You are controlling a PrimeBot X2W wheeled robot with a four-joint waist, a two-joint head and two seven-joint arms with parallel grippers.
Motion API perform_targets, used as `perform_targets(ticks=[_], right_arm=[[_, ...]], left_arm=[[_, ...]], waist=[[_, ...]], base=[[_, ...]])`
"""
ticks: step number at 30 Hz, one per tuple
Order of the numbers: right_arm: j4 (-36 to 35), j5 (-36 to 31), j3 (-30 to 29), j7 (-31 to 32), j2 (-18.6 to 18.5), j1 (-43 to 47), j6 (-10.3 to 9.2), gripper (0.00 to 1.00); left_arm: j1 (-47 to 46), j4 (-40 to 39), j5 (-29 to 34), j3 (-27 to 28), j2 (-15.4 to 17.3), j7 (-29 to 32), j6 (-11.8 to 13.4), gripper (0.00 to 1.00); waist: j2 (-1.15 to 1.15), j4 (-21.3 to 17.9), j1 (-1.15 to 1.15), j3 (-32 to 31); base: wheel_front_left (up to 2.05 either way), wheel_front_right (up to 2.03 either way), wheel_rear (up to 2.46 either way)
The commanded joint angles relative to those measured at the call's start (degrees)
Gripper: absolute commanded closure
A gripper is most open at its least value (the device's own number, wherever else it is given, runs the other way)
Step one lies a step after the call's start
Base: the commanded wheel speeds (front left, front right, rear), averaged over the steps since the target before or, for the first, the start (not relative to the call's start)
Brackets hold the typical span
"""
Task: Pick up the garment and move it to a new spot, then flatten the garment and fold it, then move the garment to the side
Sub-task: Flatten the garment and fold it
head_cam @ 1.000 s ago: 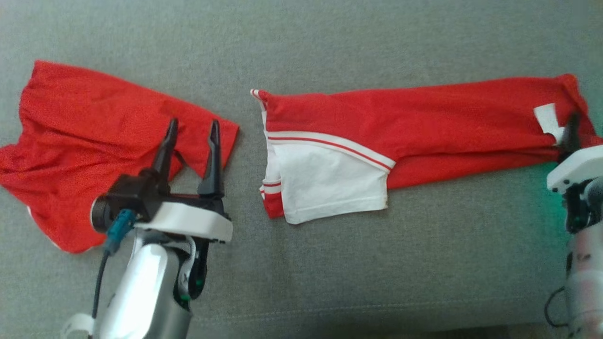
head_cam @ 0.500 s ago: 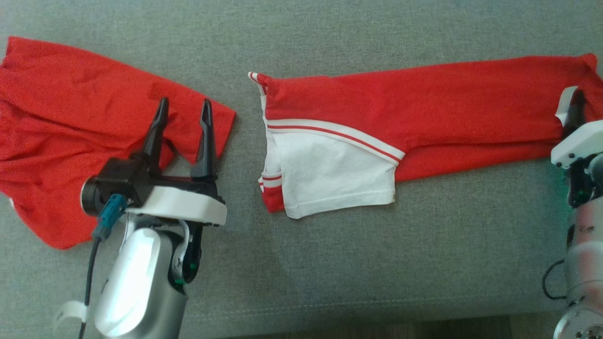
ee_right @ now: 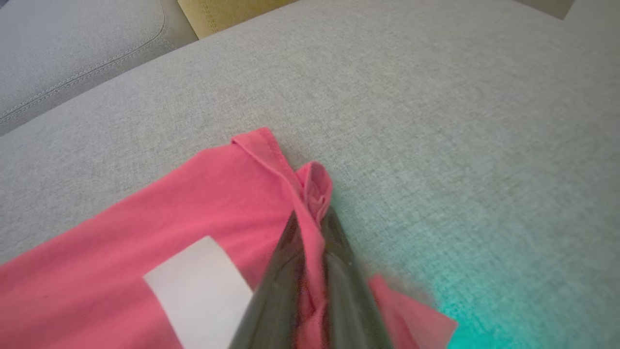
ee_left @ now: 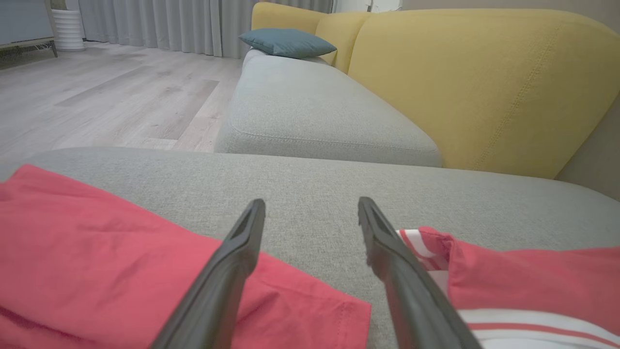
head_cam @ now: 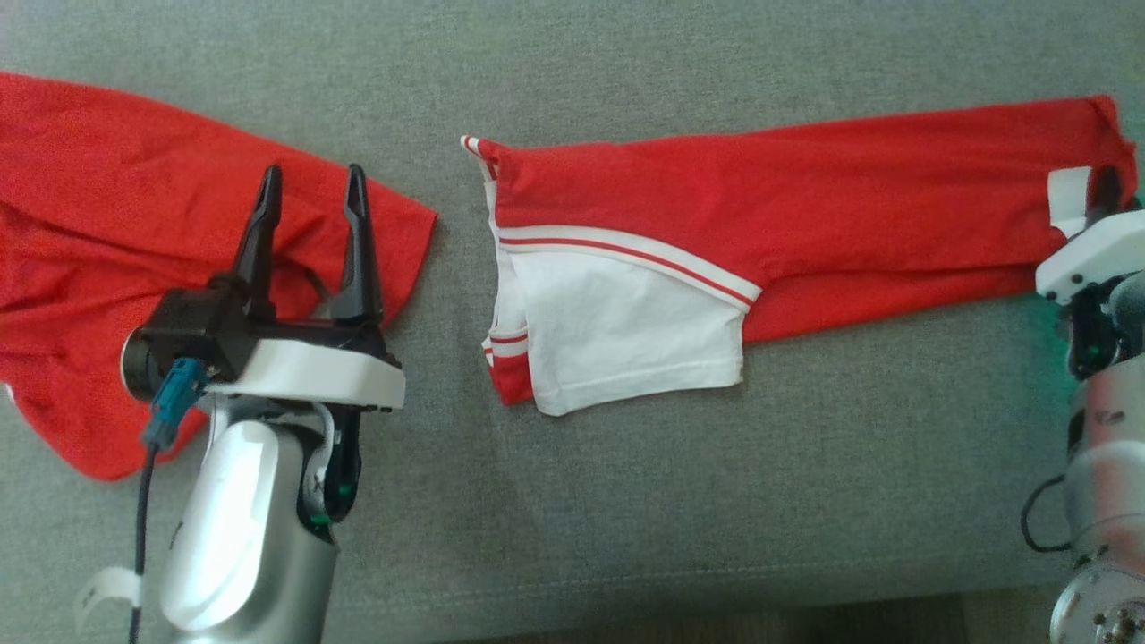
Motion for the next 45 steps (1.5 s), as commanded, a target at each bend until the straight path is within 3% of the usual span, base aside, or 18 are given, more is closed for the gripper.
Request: perform_targets(ticks=[1, 9, 14, 19, 23, 25, 30, 31, 32, 37, 45], right_arm=[[0.5, 0.0, -0.1, 0.7, -1.0, 1.4, 0.16, 1.00], [-3.4, -9.4, -8.8, -1.8, -3.6, 1.8, 0.16, 1.00], [-7.4, -17.2, -14.7, -1.4, -0.1, 0.9, 0.16, 1.00], [-8.4, -18.8, -14.1, -1.1, 2.9, -0.3, 0.16, 1.00], [-8.1, -16.3, -9.2, -0.8, 4.8, -1.4, 0.16, 1.00], [-6.9, -12.9, -5.4, -0.4, 5.1, -1.8, 0.16, 1.00], [-0.2, 3.4, 9.4, -0.5, 5.2, -3.0, 0.16, 1.00], [0.4, 6.7, 12.9, -0.6, 5.2, -3.0, 0.16, 1.00], [0.8, 14.3, 19.9, -0.5, 5.2, -2.4, 0.16, 1.00], [-4.6, 34.5, 37.6, 0.8, 5.2, 2.6, 0.16, 1.00], [-8.3, 52.3, 56.0, -5.4, 5.2, 8.8, 0.16, 1.00]], left_arm=[[-1.4, -1.8, 0.6, 2.0, 0.5, -0.3, -0.2, 0.00], [-0.2, -1.9, -0.6, 1.6, 0.5, -0.3, 0.2, 0.00], [0.4, -2.0, -1.6, 1.2, 0.5, -0.3, 0.6, 0.00], [1.3, -1.9, -2.5, 0.8, 0.4, -0.3, 1.1, 0.00], [2.9, -1.6, -3.2, 0.7, 0.4, -0.3, 1.6, 0.00], [3.7, -1.5, -3.5, 0.7, 0.4, -0.3, 1.7, 0.00], [5.7, -1.4, -4.4, 0.7, 0.4, -0.3, 2.0, 0.00], [6.0, -1.4, -4.5, 0.6, 0.4, -0.3, 2.0, 0.00], [6.6, -1.3, -4.6, 0.6, 0.4, -0.3, 2.0, 0.00], [7.9, -1.6, -5.0, 0.6, 0.4, -0.3, 2.1, 0.00], [9.1, -1.5, -5.4, -0.8, 0.4, -0.3, 2.3, 0.00]], waist=[[0.00, -0.1, 0.00, -0.7], [0.00, -0.1, 0.00, -3.5], [0.00, 0.1, 0.00, -5.3], [0.00, 0.1, 0.00, -7.5], [0.00, -0.2, 0.00, -10.5], [0.00, -0.3, 0.00, -12.1], [0.00, -0.3, 0.00, -15.7], [0.00, -0.2, 0.00, -16.2], [0.00, 0.1, 0.00, -17.0], [0.00, 0.9, 0.00, -18.2], [0.00, 3.7, 0.00, -18.2]], base=[[0.00, 0.00, 0.00], [0.00, 0.00, 0.00], [0.00, 0.00, 0.00], [0.00, 0.00, 0.00], [0.00, 0.00, 0.00], [0.00, 0.00, 0.00], [0.00, 0.00, 0.00], [0.00, 0.00, 0.00], [0.00, 0.00, 0.00], [0.00, 0.00, 0.00], [0.00, 0.00, 0.00]])
